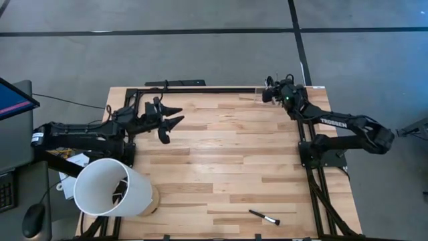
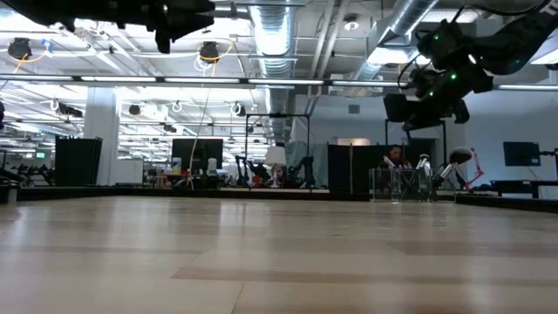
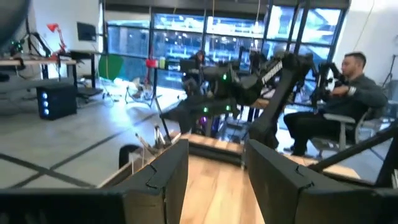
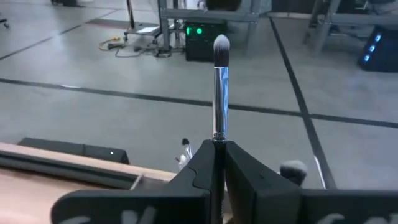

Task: Put items in baskets/containers
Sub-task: Put the black eyeshadow brush into the middle section of the transparent organizer

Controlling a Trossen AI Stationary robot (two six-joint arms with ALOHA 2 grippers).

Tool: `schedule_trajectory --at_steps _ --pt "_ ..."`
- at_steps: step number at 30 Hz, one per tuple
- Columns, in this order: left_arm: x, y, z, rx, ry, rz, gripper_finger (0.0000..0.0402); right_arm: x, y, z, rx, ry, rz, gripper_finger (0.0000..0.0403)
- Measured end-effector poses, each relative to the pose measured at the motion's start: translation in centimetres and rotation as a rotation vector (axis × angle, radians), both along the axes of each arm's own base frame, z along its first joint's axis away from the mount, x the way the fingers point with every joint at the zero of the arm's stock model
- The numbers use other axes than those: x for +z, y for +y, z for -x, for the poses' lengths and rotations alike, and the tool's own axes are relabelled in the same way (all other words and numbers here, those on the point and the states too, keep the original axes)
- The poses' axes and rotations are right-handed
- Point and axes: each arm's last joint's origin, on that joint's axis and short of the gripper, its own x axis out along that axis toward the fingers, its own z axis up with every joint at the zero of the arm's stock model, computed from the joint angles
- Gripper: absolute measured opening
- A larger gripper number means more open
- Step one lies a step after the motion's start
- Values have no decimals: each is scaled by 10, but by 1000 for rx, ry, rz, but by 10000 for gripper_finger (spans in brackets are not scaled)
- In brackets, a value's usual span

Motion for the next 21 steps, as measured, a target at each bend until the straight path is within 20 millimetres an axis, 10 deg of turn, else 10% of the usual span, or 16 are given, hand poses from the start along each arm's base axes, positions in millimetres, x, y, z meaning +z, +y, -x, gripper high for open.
schedule_trajectory --at_steps 21 --pt "0 -2 -2 -51 -1 -5 158 -38 -26 -8 -7 43 -96 18"
